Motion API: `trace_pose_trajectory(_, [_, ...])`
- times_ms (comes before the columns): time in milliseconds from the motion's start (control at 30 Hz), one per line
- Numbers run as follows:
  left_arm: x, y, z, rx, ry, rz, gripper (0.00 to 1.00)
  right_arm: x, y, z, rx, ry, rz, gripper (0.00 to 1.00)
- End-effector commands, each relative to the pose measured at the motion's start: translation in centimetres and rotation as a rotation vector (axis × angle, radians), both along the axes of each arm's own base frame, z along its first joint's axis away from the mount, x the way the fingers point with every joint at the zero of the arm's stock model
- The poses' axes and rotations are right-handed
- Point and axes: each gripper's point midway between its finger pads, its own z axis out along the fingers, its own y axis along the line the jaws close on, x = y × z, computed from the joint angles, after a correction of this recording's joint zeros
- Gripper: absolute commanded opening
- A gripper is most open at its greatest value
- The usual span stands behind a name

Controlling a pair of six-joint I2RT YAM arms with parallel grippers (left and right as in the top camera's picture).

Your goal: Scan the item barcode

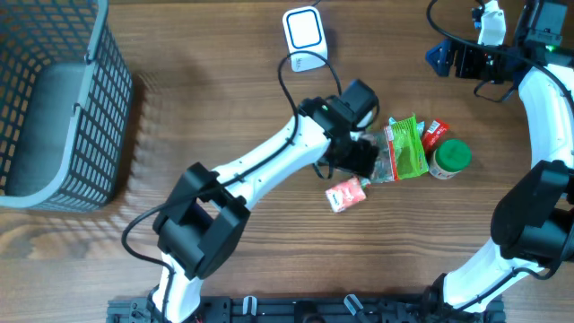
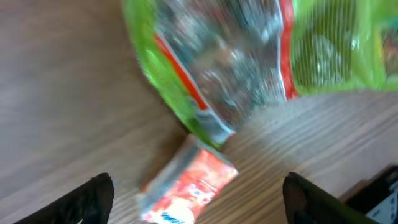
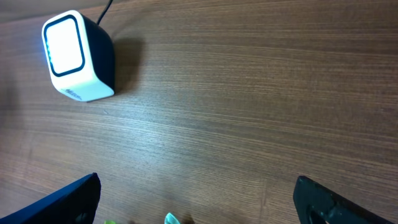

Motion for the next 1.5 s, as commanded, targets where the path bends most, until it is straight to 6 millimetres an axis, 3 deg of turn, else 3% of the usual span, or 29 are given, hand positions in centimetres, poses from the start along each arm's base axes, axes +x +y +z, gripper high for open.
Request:
trace_pose_trajectory(0, [6.0, 4.4, 8.1, -0.016, -0.253, 0.163, 0.87, -0.1, 0.3, 1.2, -0.012, -0.029, 0.013, 1.00])
trace_pose_trajectory(33, [7.5, 6.5, 9.0, 0.017, -0.305, 0.226, 1.00, -0.1, 0.3, 1.2, -0.012, -0.029, 0.013, 1.00])
trace_pose_trajectory(67, [9.1, 9.3, 9.8, 0.060, -0.344, 0.332, 1.00, -0.1, 0.3, 1.2, -0.012, -0.029, 0.013, 1.00])
trace_pose_trajectory(167, [11.4, 14.8, 10.0, 0.118, -0.339, 0.492, 1.00, -0.1, 0.3, 1.2, -0.012, -0.029, 0.013, 1.00])
trace_pose_trajectory(267, [12.4, 18.1, 9.7, 0.148, -0.317, 0.561, 1.00, -0.1, 0.3, 1.2, -0.012, -0.029, 0.013, 1.00])
trace_pose_trajectory(433, [13.3, 20.2, 9.7, 0.155, -0.316, 0.612, 1.00, -0.1, 0.3, 1.2, -0.012, -0.029, 0.013, 1.00])
trace_pose_trajectory(633, [13.3, 20.3, 9.7, 0.156, -0.316, 0.614, 1.00, -0.2, 0.7, 1.5, -0.014, -0.036, 0.022, 1.00])
trace_pose_trajectory(700, [13.3, 20.3, 9.7, 0.156, -0.315, 0.615, 1.00, -0.4, 0.9, 2.8, -0.021, -0.064, 0.024, 1.00])
trace_pose_trajectory(767, [13.3, 20.3, 9.7, 0.156, -0.315, 0.615, 1.00, -1.1, 1.6, 6.6, -0.041, -0.144, 0.034, 1.00])
trace_pose_trajectory(867, [13.3, 20.3, 9.7, 0.156, -0.316, 0.614, 1.00, -4.3, 3.7, 15.4, -0.086, -0.345, 0.066, 1.00])
trace_pose_trajectory(933, [13.3, 20.3, 9.7, 0.156, -0.316, 0.614, 1.00, -6.6, 5.1, 19.7, -0.105, -0.449, 0.086, 1.00])
trace_pose_trajectory(1000, [13.3, 20.3, 9.7, 0.156, -0.315, 0.615, 1.00, -10.5, 6.8, 25.0, -0.128, -0.590, 0.111, 1.00])
trace_pose_trajectory(1033, [13.3, 20.3, 9.7, 0.156, -0.315, 0.615, 1.00, -11.7, 7.3, 26.3, -0.134, -0.629, 0.117, 1.00])
trace_pose_trajectory(1133, [13.3, 20.3, 9.7, 0.156, -0.316, 0.614, 1.00, -18.6, 9.5, 32.3, -0.157, -0.824, 0.156, 1.00])
trace_pose_trajectory(1267, [13.3, 20.3, 9.7, 0.156, -0.315, 0.615, 1.00, -27.1, 10.7, 36.6, -0.188, -1.009, 0.166, 1.00])
trace_pose_trajectory(1300, [13.3, 20.3, 9.7, 0.156, -0.316, 0.614, 1.00, -29.0, 10.8, 36.8, -0.193, -1.030, 0.166, 1.00])
trace_pose_trajectory(1467, [13.3, 20.3, 9.7, 0.156, -0.315, 0.615, 1.00, -33.7, 10.6, 35.8, -0.244, -1.062, 0.137, 1.00])
